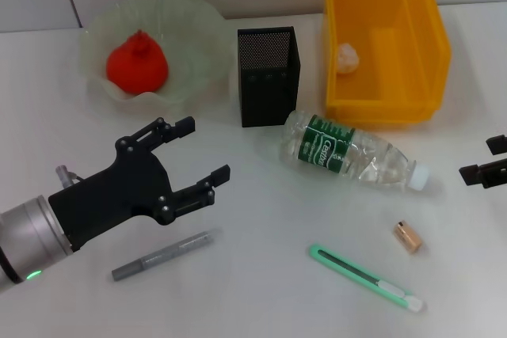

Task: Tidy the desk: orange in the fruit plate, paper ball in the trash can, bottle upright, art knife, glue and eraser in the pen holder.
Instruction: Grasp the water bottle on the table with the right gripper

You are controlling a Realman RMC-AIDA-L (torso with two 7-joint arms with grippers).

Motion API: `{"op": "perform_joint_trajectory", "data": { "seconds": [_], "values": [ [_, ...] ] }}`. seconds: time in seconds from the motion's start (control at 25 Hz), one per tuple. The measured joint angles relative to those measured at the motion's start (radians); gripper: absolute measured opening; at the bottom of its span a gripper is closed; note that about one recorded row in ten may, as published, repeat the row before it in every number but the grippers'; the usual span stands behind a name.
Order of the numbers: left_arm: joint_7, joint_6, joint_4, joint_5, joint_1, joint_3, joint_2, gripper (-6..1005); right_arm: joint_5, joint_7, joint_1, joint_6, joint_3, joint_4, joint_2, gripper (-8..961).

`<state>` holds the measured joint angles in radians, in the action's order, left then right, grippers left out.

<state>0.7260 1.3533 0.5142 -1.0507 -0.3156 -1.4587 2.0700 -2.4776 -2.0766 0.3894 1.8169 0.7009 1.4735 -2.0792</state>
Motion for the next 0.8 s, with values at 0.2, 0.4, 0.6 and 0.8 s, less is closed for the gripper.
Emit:
{"op": "perform_joint_trajectory", "data": {
  "seconds": [0.2, 0.4, 0.6, 0.8],
  "values": [
    [-0.028, 0.040, -0.044, 0.039, -0.008, 0.009, -0.004, 814, -0.072, -0.058, 0.043, -0.024, 0.099, 0.001, -0.001, 782],
    [-0.029, 0.041, -0.047, 0.040, -0.006, 0.013, -0.004, 815, -0.078, -0.078, 0.052, -0.100, 0.213, -0.017, -0.003, 773],
    [-0.030, 0.041, -0.047, 0.040, -0.003, 0.014, -0.004, 815, -0.079, -0.089, 0.049, -0.185, 0.305, -0.075, -0.003, 764],
    [-0.030, 0.041, -0.048, 0.040, 0.000, 0.015, -0.004, 814, -0.080, -0.090, 0.053, -0.247, 0.363, -0.133, -0.002, 755]
  ]
}}
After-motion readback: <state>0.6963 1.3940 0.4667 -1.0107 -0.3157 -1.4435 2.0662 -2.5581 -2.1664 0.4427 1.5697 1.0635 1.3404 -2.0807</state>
